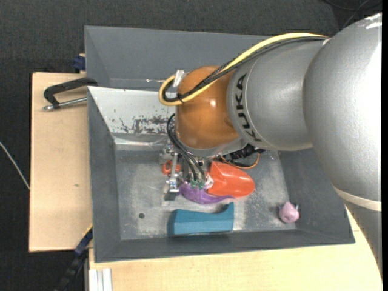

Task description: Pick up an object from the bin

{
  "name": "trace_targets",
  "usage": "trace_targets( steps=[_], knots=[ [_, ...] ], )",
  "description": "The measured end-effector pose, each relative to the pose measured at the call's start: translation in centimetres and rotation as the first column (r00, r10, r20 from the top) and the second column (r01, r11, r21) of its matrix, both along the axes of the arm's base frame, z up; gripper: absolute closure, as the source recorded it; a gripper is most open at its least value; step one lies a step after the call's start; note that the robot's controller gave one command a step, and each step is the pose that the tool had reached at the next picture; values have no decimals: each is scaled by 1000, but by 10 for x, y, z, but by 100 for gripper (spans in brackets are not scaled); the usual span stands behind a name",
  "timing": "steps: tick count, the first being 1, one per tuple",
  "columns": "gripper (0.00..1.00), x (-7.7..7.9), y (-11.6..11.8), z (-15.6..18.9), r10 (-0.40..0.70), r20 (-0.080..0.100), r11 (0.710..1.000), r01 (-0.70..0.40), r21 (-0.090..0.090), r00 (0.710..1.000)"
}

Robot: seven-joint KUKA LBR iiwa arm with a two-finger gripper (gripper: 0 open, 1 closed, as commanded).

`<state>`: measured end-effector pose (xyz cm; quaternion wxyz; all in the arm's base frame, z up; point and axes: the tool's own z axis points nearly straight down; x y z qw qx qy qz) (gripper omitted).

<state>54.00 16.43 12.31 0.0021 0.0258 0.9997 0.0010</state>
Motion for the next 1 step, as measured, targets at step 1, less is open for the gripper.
trace_targets(
  steps=[1],
  knots=[
    [0,-23,-49,-40,-23,10,1000,23,8,1000]
  ],
)
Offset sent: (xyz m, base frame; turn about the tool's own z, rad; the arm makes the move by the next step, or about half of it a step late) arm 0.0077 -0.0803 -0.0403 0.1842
